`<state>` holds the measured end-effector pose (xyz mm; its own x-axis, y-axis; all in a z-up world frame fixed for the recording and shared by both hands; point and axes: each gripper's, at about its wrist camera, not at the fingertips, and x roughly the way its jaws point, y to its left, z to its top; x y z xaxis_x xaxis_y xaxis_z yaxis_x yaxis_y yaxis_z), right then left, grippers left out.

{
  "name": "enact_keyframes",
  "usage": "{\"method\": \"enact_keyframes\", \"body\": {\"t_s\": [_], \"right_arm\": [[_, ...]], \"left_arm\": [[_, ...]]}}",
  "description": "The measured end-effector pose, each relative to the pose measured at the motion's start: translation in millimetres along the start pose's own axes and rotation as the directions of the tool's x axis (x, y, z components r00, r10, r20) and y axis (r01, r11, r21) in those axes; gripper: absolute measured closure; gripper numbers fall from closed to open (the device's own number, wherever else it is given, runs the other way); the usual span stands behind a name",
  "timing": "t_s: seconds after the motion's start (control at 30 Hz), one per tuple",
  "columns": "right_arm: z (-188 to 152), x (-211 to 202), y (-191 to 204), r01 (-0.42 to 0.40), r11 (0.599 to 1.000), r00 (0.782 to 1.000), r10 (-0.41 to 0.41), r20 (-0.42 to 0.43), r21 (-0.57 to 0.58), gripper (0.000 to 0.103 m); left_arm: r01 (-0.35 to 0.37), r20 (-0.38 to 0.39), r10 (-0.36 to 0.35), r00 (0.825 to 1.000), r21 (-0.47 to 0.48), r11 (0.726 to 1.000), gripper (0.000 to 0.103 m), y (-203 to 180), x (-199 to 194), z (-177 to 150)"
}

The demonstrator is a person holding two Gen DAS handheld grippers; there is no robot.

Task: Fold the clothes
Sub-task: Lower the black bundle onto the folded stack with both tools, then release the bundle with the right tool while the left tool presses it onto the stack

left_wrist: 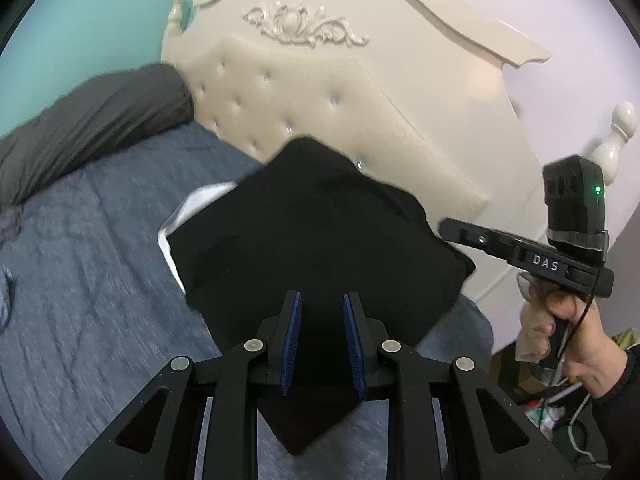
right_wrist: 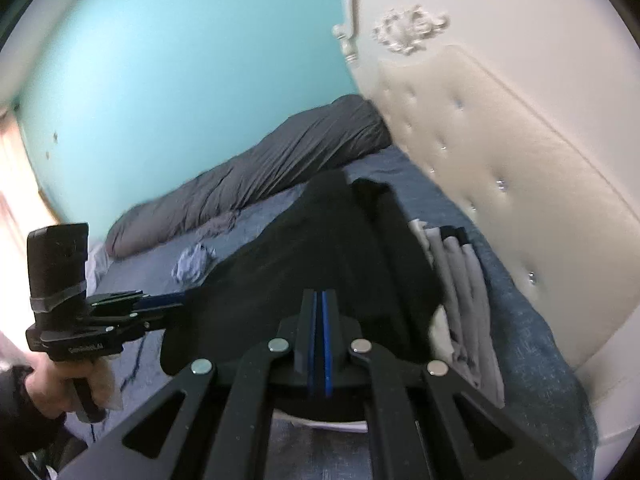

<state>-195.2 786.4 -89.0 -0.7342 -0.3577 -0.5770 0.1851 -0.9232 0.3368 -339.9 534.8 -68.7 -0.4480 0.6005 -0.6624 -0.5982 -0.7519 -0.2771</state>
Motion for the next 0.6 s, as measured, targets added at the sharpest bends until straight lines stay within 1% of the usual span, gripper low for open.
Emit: {"method": "enact_keyframes", "body": {"t_s": [0.13,0.2,0.3,0.33,0.4,0.47,0.53,0.6], "right_arm": [[-5.0,15.7,-8.2,0.03,0.998,0.999,-0.027,-0.047,0.053,0.102],[-0.3,12.9,-7.8,0.037,0.996,0.999,-0.034,-0.038,0.078,0.1],[22.7,8.5,2.6,0.035,0.997,0.999,-0.034,-0.011,0.062,0.1],[33.0,9.8,8.4,0.028,0.998,1.0,-0.028,-0.015,0.047,0.1],[52.1,18.2,21.5,0.013,1.0,0.999,-0.012,-0.043,0.014,0.1],[69.7,33.1,31.1,-0.025,1.0,0.995,0.025,-0.092,0.002,0.1],[82.7,48.2,37.0,-0.014,1.0,0.992,0.012,-0.127,-0.014,0.1],[93.2,66.5,42.5,0.017,0.999,0.986,-0.022,-0.162,-0.034,0.1]], "left_arm": [[0.006,-0.035,-0.006,0.999,-0.013,1.0,0.079,3.1,10.1,-12.0],[0.006,-0.025,-0.007,1.0,-0.024,1.0,0.079,4.1,10.8,-11.7],[0.01,-0.011,-0.01,1.0,-0.041,0.999,0.079,8.4,8.2,-10.3],[0.011,-0.008,-0.011,1.0,-0.044,0.999,0.079,9.5,7.6,-10.1],[0.012,-0.005,-0.012,1.0,-0.051,0.999,0.079,11.2,7.0,-9.8],[0.012,-0.005,-0.013,1.0,-0.057,0.998,0.079,12.2,7.2,-9.6],[0.013,-0.006,-0.013,1.0,-0.064,0.998,0.079,13.2,7.3,-9.5],[0.012,-0.007,-0.013,1.0,-0.065,0.998,0.079,13.2,7.4,-9.8]]}}
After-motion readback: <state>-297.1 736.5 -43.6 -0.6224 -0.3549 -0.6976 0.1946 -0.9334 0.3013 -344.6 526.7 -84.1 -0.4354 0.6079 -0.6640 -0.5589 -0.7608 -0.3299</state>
